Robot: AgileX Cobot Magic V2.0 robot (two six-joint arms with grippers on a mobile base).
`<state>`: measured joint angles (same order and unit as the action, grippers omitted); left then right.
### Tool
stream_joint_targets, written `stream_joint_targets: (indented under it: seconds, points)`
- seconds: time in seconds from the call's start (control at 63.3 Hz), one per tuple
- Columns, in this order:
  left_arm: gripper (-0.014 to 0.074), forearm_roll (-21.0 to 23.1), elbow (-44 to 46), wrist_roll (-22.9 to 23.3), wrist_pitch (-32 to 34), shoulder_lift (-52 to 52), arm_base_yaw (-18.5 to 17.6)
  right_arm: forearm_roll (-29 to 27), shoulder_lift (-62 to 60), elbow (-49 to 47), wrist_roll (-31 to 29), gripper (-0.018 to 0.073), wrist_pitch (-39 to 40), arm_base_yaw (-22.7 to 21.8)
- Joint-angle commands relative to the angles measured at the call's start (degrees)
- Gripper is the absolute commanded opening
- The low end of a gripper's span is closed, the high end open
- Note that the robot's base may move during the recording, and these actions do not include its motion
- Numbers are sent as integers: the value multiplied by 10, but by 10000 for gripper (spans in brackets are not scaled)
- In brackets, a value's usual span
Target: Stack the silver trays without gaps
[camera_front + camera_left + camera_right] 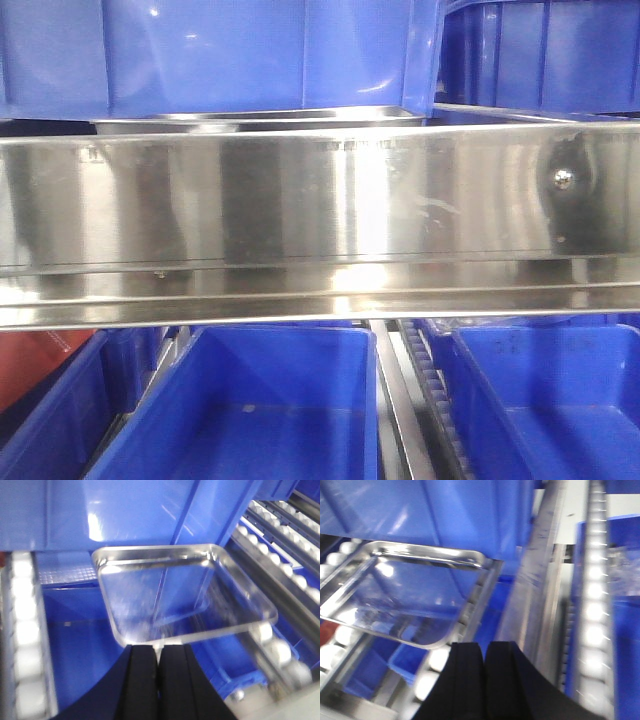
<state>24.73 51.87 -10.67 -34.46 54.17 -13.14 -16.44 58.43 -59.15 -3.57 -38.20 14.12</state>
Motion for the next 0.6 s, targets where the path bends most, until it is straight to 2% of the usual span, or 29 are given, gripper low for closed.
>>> stream_joint_targets:
  seconds: [0.0,0.126,0.285,0.348,0.395,0.474,0.585]
  points:
    - [-16,-2,30,22,17,36,-5,4,35,-25,16,-76,15,10]
    - [-16,-33,64,48,22,88,-5,6,89,-63,26,-76,0,10]
    - [-16,-34,99,52,-2,151,-10,21,158,-111,36,-76,-34,33]
    - [-16,-34,109,53,-5,167,-13,65,178,-123,77,-70,-34,56]
    - [-16,-34,115,53,0,178,-16,124,193,-129,131,-55,-35,79]
    - [-16,-31,126,53,0,193,-16,187,216,-139,201,-55,-39,104]
    - [-16,-30,136,53,0,211,-16,188,243,-150,225,-55,-35,117]
